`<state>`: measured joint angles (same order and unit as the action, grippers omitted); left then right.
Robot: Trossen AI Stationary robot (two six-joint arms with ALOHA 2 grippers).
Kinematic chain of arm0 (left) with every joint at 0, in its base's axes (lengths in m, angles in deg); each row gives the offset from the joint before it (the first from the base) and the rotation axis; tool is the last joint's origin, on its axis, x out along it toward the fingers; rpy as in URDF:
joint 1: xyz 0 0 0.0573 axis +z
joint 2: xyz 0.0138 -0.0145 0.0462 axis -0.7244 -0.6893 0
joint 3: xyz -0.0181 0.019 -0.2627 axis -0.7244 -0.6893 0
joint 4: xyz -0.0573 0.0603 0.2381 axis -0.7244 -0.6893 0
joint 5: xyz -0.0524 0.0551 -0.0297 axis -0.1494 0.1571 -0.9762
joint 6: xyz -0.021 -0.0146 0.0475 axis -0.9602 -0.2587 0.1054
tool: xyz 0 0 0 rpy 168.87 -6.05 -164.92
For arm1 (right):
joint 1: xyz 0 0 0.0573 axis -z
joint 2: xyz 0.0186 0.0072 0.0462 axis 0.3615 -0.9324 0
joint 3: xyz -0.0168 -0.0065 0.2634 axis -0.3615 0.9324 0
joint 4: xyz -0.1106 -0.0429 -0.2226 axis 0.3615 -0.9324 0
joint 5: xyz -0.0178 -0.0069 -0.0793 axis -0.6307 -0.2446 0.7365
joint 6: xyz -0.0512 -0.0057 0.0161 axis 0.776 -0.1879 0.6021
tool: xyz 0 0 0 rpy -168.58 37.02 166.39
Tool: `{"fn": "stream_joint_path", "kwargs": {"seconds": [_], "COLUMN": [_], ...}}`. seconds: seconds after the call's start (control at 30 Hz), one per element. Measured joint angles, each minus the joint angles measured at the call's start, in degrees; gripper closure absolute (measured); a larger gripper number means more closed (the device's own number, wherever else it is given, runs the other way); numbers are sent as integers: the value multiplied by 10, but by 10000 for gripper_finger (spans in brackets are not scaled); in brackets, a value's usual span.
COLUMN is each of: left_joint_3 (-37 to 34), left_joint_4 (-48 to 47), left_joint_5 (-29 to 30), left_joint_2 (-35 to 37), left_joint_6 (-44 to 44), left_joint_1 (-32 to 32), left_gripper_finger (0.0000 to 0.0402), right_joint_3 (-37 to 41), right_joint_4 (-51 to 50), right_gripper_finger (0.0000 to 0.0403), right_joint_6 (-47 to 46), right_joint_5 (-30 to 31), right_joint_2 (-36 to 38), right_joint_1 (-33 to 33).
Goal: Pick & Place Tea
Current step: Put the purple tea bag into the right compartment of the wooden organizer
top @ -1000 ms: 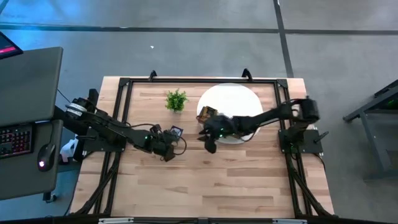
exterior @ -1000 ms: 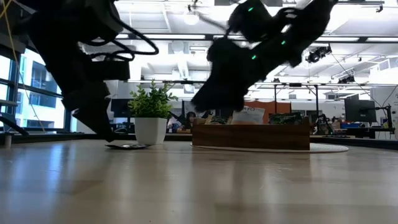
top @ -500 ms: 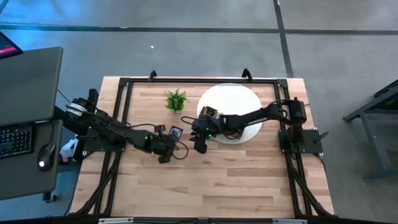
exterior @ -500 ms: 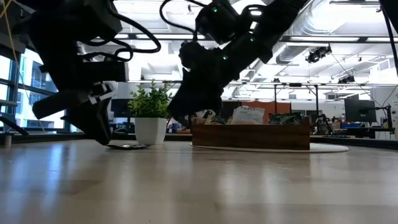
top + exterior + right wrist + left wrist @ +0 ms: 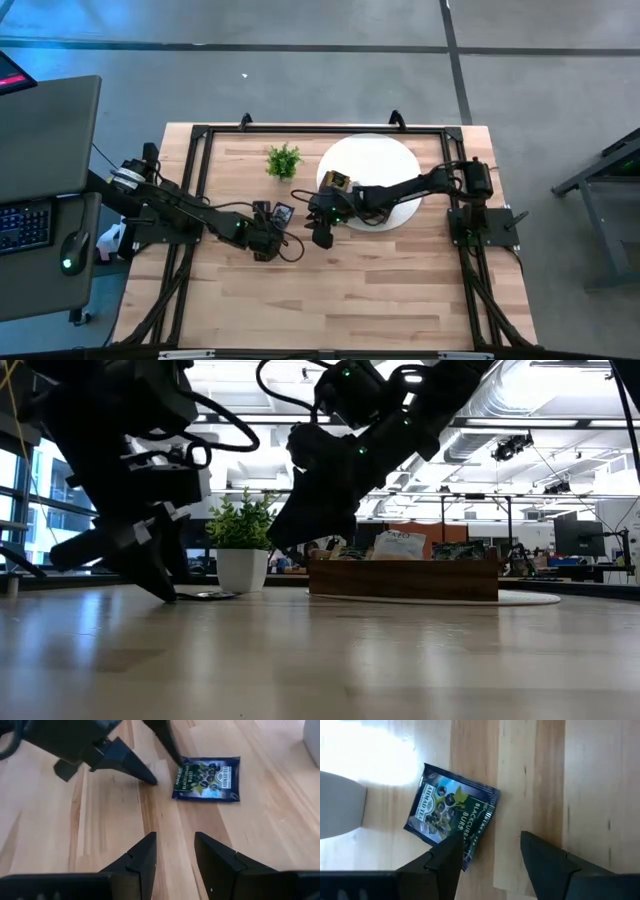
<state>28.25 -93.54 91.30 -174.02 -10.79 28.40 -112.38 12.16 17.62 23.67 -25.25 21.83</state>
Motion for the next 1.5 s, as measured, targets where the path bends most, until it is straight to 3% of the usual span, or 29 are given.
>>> {"fn": "stream_joint_path", "kwargs": {"seconds": [0.17, 0.37, 0.57, 0.87, 1.07, 1.2, 1.5], "left_joint_3": [0, 0, 0, -2, 12, 36, 87], "left_joint_4": [16, 21, 26, 53, 107, 121, 127], "left_joint_5": [8, -51, -149, -177, -299, -381, -400], "left_joint_2": [-19, -19, -19, -21, -23, -26, -25], "left_joint_6": [0, -33, -39, -45, -91, -111, -142], "left_joint_1": [17, 74, 123, 144, 143, 143, 143], "left_gripper_finger": [203, 223, 284, 394, 397, 398, 401], "right_joint_3": [0, 0, 0, 0, 0, 0, 0], "right_joint_4": [1, 1, 1, -5, -18, -18, -29], "right_gripper_finger": [274, 274, 274, 274, 274, 274, 274], "right_joint_6": [0, 0, 0, 9, 144, 250, 294], "right_joint_5": [0, 1, 0, 0, 10, 65, 104], "right_joint_2": [0, 0, 0, 0, 0, 0, 0], "right_joint_1": [-7, -13, -16, -18, -43, -72, -108]}}
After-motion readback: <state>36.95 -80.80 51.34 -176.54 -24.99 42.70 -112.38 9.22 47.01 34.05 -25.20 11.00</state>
